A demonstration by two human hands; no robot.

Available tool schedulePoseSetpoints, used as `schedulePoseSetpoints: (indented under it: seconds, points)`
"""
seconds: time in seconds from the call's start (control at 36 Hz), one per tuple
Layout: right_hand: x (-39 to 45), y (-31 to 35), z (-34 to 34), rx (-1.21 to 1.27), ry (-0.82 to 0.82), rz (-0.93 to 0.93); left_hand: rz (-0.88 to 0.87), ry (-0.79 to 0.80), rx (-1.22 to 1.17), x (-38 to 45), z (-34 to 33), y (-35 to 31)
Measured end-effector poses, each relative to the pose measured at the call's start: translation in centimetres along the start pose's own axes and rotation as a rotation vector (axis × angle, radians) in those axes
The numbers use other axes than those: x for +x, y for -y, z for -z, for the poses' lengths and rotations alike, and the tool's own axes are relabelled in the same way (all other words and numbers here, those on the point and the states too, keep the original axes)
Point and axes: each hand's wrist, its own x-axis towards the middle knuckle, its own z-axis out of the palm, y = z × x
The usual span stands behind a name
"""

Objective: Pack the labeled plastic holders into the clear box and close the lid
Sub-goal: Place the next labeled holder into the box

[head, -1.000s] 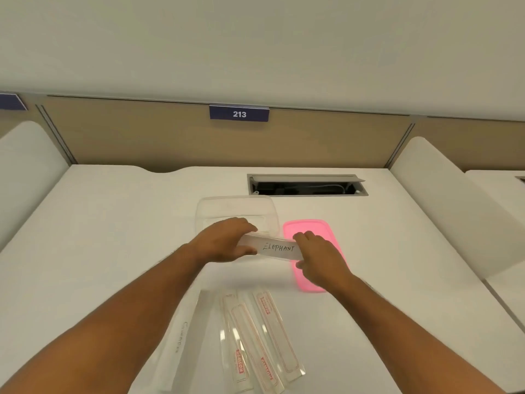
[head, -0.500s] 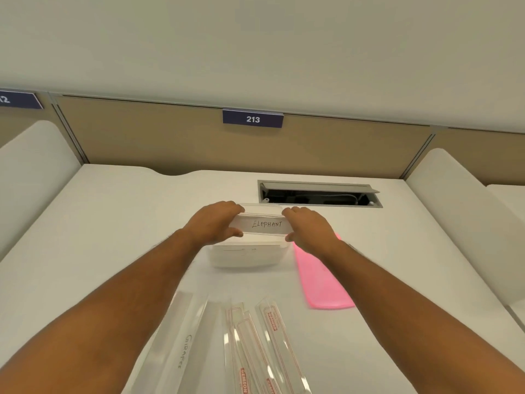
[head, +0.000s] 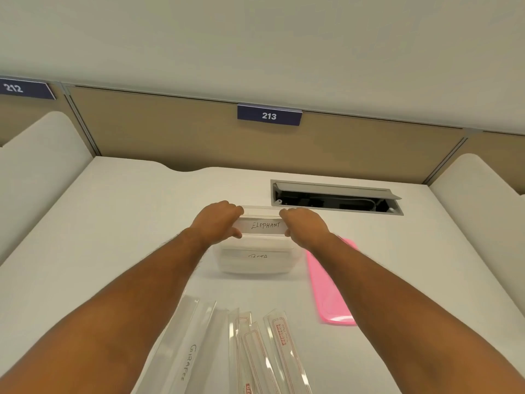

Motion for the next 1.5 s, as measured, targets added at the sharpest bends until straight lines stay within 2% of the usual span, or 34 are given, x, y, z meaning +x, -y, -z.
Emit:
schedulePoseSetpoints:
  seconds: [0.33,0.69,0.94,1.5]
  points:
    - [2.2,0.3,-2.1,-0.089,0.091,0.007,-0.021,0.153,0.090,1.9,-1.7,-0.1]
    - [4.1,0.7,-4.0,-0.044,0.135,0.011,0.000,0.288,0.141,3.2,-4.0,-0.3]
    - [4.6,1.3,-4.8,-0.101,0.181,0.013,0.010,0.304,0.173,3.7,-5.5,-0.3]
    - [4.9,1.4,-6.1,-0.044,0.218,-0.009,0.028,0.304,0.205,4.3,-6.3,-0.6]
